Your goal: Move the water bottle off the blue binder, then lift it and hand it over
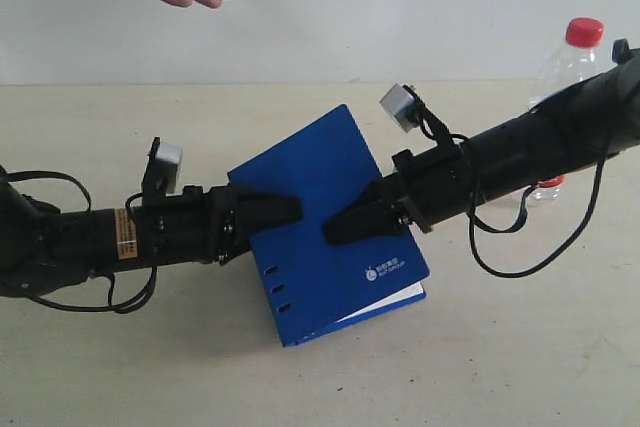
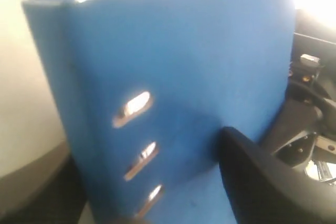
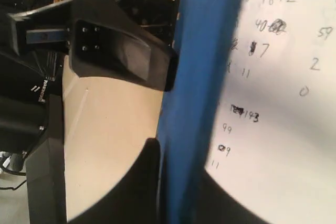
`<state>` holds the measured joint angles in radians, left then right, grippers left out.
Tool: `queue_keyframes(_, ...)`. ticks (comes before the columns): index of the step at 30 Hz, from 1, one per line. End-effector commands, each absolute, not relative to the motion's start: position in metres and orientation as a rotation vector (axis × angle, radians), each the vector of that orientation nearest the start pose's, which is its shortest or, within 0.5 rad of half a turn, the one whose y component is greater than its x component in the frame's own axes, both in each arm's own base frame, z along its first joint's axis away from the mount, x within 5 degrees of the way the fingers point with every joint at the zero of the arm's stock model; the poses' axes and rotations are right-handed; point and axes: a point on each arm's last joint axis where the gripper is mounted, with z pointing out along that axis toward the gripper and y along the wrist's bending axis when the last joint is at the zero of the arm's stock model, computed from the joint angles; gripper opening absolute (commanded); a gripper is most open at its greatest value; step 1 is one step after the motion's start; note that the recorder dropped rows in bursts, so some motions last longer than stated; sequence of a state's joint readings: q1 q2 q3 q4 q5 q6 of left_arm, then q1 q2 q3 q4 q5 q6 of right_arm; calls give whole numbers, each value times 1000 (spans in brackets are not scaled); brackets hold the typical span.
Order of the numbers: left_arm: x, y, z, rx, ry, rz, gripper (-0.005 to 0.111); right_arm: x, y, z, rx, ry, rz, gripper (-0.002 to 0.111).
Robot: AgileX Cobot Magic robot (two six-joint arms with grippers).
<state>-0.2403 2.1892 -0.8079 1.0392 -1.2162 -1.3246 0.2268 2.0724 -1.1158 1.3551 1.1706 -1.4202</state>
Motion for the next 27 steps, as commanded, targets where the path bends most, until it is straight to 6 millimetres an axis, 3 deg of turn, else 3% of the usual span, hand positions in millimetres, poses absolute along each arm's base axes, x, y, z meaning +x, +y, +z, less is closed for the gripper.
queue_keyframes(1,313,-163,83,186,2066,-1582,62,324,166,146,-959,2225,1551,0)
queue_keyframes(6,306,-191,89,345,2054,-1630,61,322,165,144,-981,2254,1544,0)
queue_keyframes(8,304,-201,91,372,2043,-1644,55,320,163,142,-986,2294,1542,0)
queue_keyframes(13,301,-209,92,370,2032,-1655,4,320,160,137,-962,2405,1491,0)
queue_keyframes(16,304,-205,92,356,2030,-1648,4,320,160,136,-928,2432,1488,2)
queue_keyframes(23,318,-180,92,298,2024,-1601,4,319,159,135,-961,2445,1472,45)
queue_keyframes(27,325,-160,98,320,2020,-1568,4,311,150,133,-1060,2579,1377,52)
